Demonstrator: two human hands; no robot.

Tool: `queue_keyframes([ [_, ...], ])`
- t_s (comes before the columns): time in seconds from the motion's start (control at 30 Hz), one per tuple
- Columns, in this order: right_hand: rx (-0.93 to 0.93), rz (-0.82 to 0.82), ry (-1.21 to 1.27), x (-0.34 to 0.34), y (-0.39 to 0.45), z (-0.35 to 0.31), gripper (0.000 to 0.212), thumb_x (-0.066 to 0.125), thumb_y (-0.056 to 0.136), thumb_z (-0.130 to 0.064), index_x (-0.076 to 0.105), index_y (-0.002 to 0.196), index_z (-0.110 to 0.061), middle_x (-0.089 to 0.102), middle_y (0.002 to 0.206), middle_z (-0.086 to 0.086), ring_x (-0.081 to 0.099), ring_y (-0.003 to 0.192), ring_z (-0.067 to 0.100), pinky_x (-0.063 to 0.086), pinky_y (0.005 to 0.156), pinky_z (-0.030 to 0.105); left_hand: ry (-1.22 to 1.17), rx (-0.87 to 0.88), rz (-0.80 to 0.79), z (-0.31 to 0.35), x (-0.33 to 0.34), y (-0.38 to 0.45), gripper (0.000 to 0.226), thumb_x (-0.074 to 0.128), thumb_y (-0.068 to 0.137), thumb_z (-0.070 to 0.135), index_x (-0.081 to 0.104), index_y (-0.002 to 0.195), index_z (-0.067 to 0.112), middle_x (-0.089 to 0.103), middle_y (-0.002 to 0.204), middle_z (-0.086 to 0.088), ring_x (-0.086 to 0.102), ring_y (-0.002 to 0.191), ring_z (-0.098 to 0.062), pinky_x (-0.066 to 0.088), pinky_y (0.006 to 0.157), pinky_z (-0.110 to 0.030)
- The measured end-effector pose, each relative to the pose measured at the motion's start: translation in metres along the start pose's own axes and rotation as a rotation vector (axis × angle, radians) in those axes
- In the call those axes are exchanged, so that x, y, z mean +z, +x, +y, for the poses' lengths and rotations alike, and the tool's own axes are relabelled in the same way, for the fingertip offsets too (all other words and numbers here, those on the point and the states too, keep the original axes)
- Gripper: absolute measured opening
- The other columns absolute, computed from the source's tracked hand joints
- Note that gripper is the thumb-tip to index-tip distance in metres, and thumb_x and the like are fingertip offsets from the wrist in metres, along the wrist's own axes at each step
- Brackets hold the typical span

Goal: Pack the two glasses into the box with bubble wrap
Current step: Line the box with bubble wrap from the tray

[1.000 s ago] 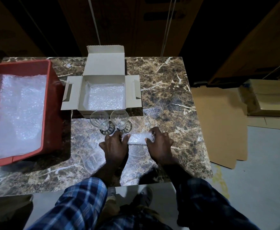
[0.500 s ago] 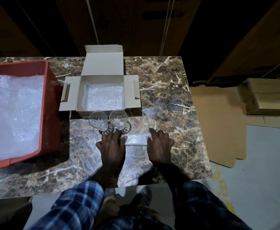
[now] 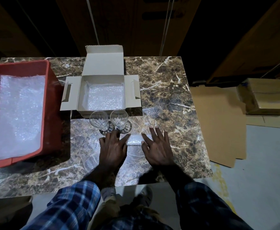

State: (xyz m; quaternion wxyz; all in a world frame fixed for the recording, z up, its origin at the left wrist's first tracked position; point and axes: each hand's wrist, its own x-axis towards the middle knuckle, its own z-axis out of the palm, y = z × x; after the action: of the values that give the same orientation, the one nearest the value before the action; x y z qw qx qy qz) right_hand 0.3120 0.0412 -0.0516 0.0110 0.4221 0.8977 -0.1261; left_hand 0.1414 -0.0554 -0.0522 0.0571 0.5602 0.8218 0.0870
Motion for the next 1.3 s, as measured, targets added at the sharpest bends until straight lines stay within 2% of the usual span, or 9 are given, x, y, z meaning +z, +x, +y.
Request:
queue_keyframes([
  [0.13, 0.018, 0.139, 0.014, 0.008, 0.001, -0.002, 0.043, 0.039, 0.101, -0.040, 0.067, 0.127, -0.020, 0.051, 0.146, 0.018, 0.042, 0.137, 0.038, 0.022, 0.114, 0.052, 0.010, 0.067, -0.043, -0.006, -0.004, -0.004, 0.044, 0.049, 0.090, 0.034, 0.059, 0.132, 0.028, 0.048, 0.129, -0.005, 0.046, 0.108, -0.027, 0.035, 0.084, -0.041],
  [0.23, -0.061, 0.300, -0.015, 0.008, 0.000, -0.005, 0.029, 0.057, 0.090, -0.017, 0.068, 0.116, -0.013, 0.057, 0.137, 0.016, 0.052, 0.113, 0.037, 0.037, 0.094, 0.046, -0.042, 0.117, -0.048, -0.008, -0.005, -0.007, 0.045, 0.040, 0.094, 0.039, 0.062, 0.129, 0.022, 0.049, 0.136, -0.007, 0.044, 0.116, -0.028, 0.035, 0.086, -0.042],
  [0.4, -0.260, 0.361, 0.074, 0.010, -0.005, -0.001, 0.019, 0.061, 0.072, -0.003, 0.066, 0.090, -0.006, 0.066, 0.122, 0.011, 0.052, 0.089, 0.029, 0.036, 0.073, 0.039, -0.140, 0.202, -0.004, -0.006, -0.003, -0.020, 0.040, 0.044, 0.095, 0.041, 0.064, 0.119, 0.015, 0.056, 0.126, -0.002, 0.049, 0.110, -0.025, 0.033, 0.084, -0.038],
  [0.53, -0.305, 0.330, 0.146, 0.018, -0.008, 0.001, 0.033, 0.047, 0.084, -0.009, 0.069, 0.106, -0.001, 0.068, 0.120, 0.014, 0.063, 0.094, 0.031, 0.052, 0.076, 0.035, -0.189, 0.279, 0.004, -0.011, -0.002, -0.038, 0.043, 0.057, 0.090, 0.038, 0.062, 0.126, 0.015, 0.059, 0.117, 0.001, 0.052, 0.105, -0.023, 0.038, 0.083, -0.040],
  [0.6, -0.304, 0.329, 0.120, 0.023, -0.014, -0.003, 0.040, 0.046, 0.089, -0.014, 0.068, 0.120, -0.004, 0.067, 0.124, 0.015, 0.064, 0.105, 0.034, 0.056, 0.086, 0.037, -0.173, 0.343, 0.009, -0.016, -0.001, -0.044, 0.046, 0.058, 0.089, 0.034, 0.060, 0.131, 0.016, 0.059, 0.114, 0.000, 0.054, 0.102, -0.024, 0.038, 0.081, -0.040],
  [0.7, -0.358, 0.339, 0.108, 0.038, -0.022, -0.006, 0.037, 0.053, 0.090, -0.015, 0.069, 0.122, -0.002, 0.062, 0.132, 0.021, 0.058, 0.123, 0.039, 0.050, 0.101, 0.046, -0.154, 0.412, 0.038, -0.023, 0.001, -0.047, 0.042, 0.055, 0.090, 0.031, 0.063, 0.129, 0.017, 0.061, 0.111, -0.002, 0.054, 0.098, -0.025, 0.039, 0.078, -0.041],
  [0.8, -0.382, 0.363, 0.134, 0.049, -0.024, -0.010, 0.036, 0.054, 0.089, -0.006, 0.067, 0.119, 0.007, 0.060, 0.133, 0.025, 0.056, 0.126, 0.040, 0.048, 0.102, 0.049, -0.142, 0.459, 0.054, -0.028, 0.001, -0.045, 0.037, 0.055, 0.093, 0.029, 0.065, 0.127, 0.017, 0.060, 0.112, -0.004, 0.054, 0.098, -0.025, 0.039, 0.078, -0.040],
  [1.0, -0.300, 0.250, 0.309, 0.044, -0.028, -0.017, 0.056, 0.054, 0.089, -0.026, 0.055, 0.136, 0.004, 0.052, 0.144, 0.020, 0.041, 0.140, 0.032, 0.034, 0.115, 0.036, -0.146, 0.499, 0.021, -0.029, -0.002, -0.034, 0.035, 0.061, 0.092, 0.027, 0.063, 0.125, 0.015, 0.058, 0.127, -0.006, 0.054, 0.109, -0.027, 0.040, 0.084, -0.039],
  [1.3, -0.362, 0.330, 0.293, 0.056, -0.024, -0.016, 0.028, 0.046, 0.102, -0.017, 0.065, 0.111, 0.002, 0.055, 0.135, 0.030, 0.048, 0.132, 0.044, 0.041, 0.111, 0.048, -0.195, 0.520, -0.019, -0.032, -0.003, -0.021, 0.047, 0.061, 0.081, 0.017, 0.062, 0.129, 0.013, 0.056, 0.138, -0.005, 0.053, 0.116, -0.027, 0.039, 0.090, -0.038],
])
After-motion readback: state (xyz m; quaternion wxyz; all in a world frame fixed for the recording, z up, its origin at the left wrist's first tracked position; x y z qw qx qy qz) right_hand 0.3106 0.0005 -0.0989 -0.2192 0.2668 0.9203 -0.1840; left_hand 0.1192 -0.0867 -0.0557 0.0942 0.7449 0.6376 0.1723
